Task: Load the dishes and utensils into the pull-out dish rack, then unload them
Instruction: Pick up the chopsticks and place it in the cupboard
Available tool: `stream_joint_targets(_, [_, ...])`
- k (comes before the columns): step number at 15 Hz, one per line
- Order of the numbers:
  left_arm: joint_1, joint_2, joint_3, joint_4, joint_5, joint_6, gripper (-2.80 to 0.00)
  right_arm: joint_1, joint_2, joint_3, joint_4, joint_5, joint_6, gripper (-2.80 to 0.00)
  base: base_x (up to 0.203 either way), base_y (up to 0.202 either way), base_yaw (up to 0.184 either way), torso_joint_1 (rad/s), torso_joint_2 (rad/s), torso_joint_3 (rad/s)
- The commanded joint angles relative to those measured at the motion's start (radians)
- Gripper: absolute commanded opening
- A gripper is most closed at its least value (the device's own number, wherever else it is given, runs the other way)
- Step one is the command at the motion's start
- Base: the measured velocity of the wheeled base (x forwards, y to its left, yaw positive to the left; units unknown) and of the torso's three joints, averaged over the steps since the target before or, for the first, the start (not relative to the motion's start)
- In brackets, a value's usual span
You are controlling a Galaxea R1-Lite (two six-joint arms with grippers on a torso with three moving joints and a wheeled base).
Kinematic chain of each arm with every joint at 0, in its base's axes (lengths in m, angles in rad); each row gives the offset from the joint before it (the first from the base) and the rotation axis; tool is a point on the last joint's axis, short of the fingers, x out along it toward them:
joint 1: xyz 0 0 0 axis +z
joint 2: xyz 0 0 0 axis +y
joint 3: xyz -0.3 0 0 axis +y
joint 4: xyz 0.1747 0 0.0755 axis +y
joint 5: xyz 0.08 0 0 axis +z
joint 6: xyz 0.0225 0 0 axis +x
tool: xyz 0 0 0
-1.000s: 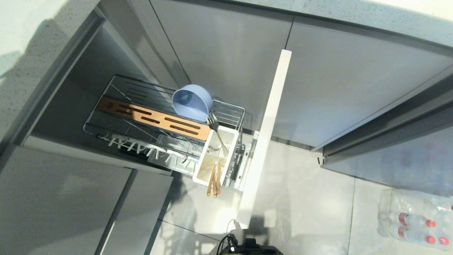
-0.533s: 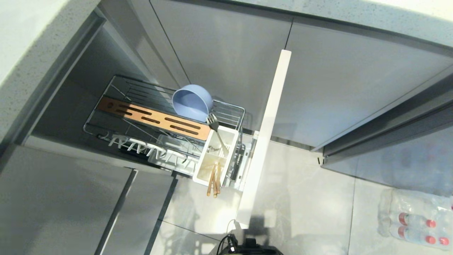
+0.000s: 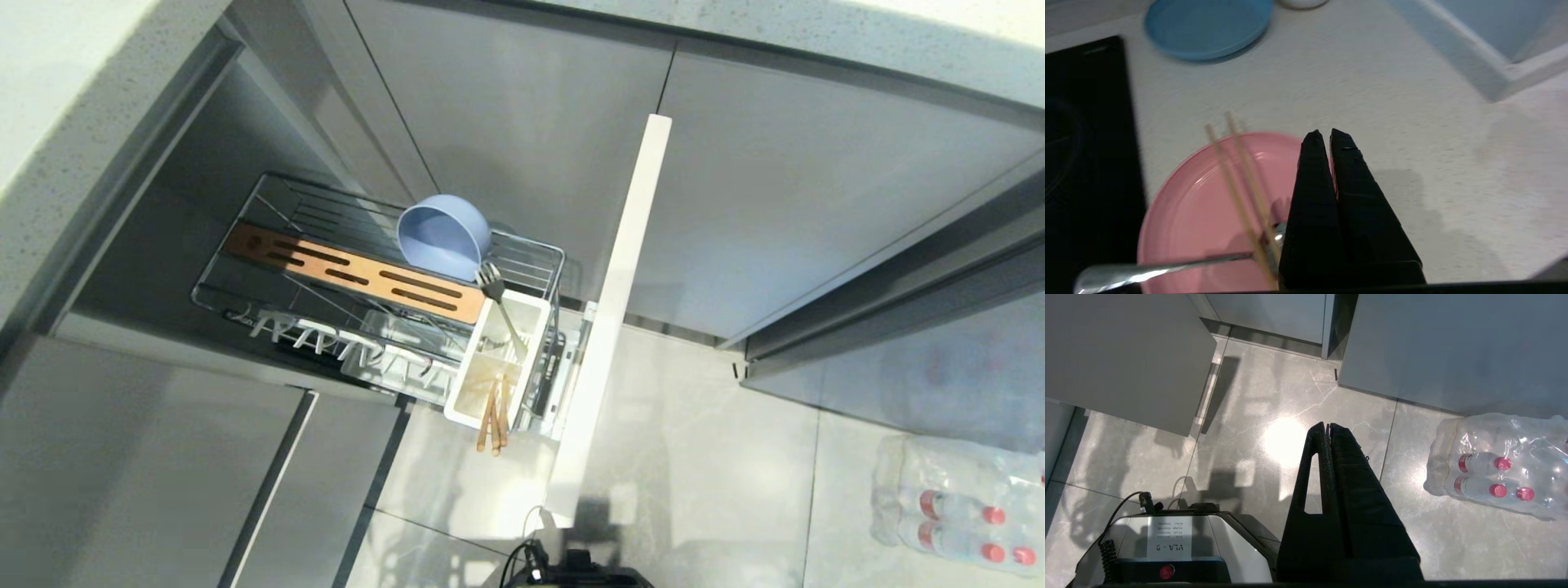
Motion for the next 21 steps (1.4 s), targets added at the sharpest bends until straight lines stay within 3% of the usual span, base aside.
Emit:
stream_joint_targets(1, [0.075,0.024,-0.018,0.069,0.002,-0.020,-2.80,0.000,0.001,0.000,0.000,0.000,0.000,-2.80,0.000,0.000,0.000,0.000,0.00,0.000])
stream_joint_targets(4, [0.175,0.025,0.004,0.164,-0.003,-0.056,-2.80,0.000,0.001,0.000,0.000,0.000,0.002,-2.80,0.000,0.000,0.000,0.000,0.00,0.000])
stream_joint_targets(6, [0.222,0.023,0.055,0.189,-0.052,-0.076,-2.80,0.000,0.001,0.000,0.000,0.000,0.000,-2.80,0.000,0.000,0.000,0.000,0.00,0.000])
stream_joint_targets(9, [0.266,0.016,0.085,0.286,-0.173,-0.154,-2.80,0.000,0.001,0.000,0.000,-0.001,0.000,-2.80,0.000,0.000,0.000,0.000,0.00,0.000])
stream_joint_targets(11, [0.299,0.018,0.086,0.311,-0.319,-0.209,-2.80,-0.001,0.001,0.000,0.000,0.000,0.000,-2.80,0.000,0.000,0.000,0.000,0.00,0.000])
stream_joint_targets(12, [0.319,0.020,0.087,0.315,-0.361,-0.235,-2.80,0.000,0.001,0.000,0.000,0.000,0.000,-2.80,0.000,0.000,0.000,0.000,0.00,0.000])
stream_joint_targets(17, [0.354,0.028,0.081,0.314,-0.364,-0.238,-2.80,0.000,0.001,0.000,0.000,0.000,0.000,-2.80,0.000,0.000,0.000,0.000,0.00,0.000])
stream_joint_targets(18, [0.356,0.033,0.079,0.313,-0.364,-0.238,0.00,0.000,0.001,0.000,0.000,0.000,0.000,-2.80,0.000,0.000,0.000,0.000,0.00,0.000])
stream_joint_targets(21, [0.358,0.066,0.079,0.311,-0.367,-0.240,0.00,0.000,0.001,0.000,0.000,0.000,0.000,-2.80,0.000,0.000,0.000,0.000,0.00,0.000])
